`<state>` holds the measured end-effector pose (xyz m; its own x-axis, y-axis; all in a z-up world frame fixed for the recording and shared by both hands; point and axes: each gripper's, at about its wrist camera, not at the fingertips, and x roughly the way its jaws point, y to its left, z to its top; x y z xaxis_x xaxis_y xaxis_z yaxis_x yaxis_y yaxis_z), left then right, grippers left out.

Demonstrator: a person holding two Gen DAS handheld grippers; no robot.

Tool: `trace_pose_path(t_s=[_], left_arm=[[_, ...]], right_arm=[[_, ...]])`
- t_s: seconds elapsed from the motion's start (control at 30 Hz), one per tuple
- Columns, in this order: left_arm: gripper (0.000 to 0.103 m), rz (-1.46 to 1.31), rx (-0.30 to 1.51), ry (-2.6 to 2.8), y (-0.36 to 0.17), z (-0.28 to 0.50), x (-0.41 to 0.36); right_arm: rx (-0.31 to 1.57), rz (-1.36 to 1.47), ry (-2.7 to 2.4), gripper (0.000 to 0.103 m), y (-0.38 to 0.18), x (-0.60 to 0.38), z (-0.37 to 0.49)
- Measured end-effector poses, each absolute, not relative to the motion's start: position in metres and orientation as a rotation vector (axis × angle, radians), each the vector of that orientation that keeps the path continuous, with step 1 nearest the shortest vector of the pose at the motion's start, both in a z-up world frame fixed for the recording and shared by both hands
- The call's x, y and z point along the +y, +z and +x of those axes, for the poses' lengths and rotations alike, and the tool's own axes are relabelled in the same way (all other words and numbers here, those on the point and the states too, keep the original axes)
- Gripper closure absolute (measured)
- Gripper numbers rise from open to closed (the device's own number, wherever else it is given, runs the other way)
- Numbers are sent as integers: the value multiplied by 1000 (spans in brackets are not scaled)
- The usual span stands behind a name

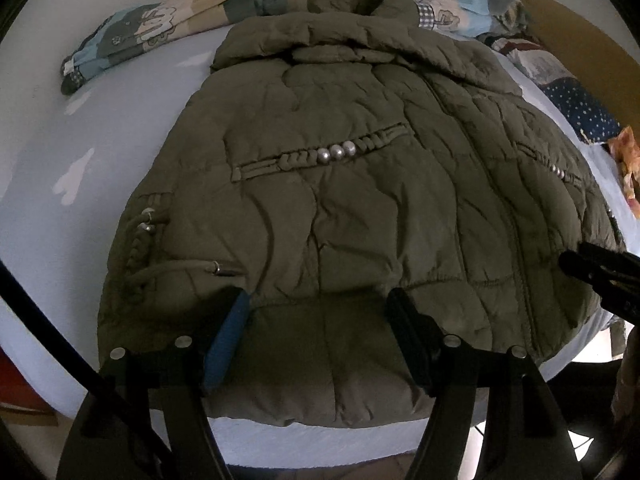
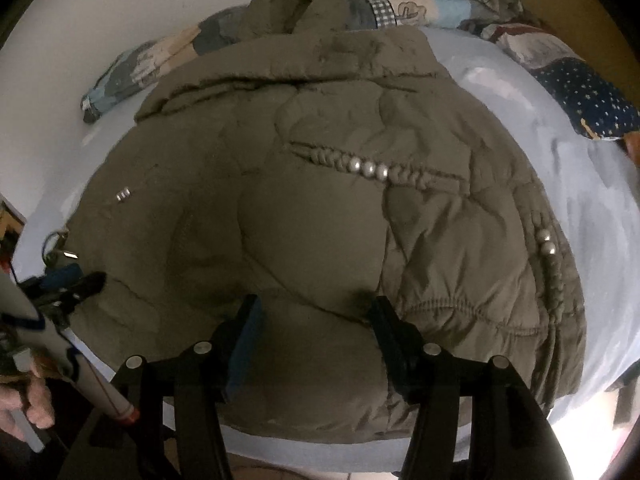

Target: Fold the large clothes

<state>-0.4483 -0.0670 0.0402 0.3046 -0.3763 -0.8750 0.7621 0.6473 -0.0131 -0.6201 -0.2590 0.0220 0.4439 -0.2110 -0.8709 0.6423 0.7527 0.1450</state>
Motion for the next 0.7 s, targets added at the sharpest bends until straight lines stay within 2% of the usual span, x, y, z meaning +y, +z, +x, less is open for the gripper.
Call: trace_pose_path(t_s=[0.13, 0.47, 0.7], left_arm=[[32, 419, 1021, -795, 49, -448, -66], [32, 310, 1020, -792, 66, -440, -45], [32, 291, 990, -772, 73, -429, -31]], right_arm=[[1002, 483, -563, 38, 19, -257, -614], [937, 535, -545, 37, 41, -258, -627], [997, 571, -524, 37, 20, -261, -626]])
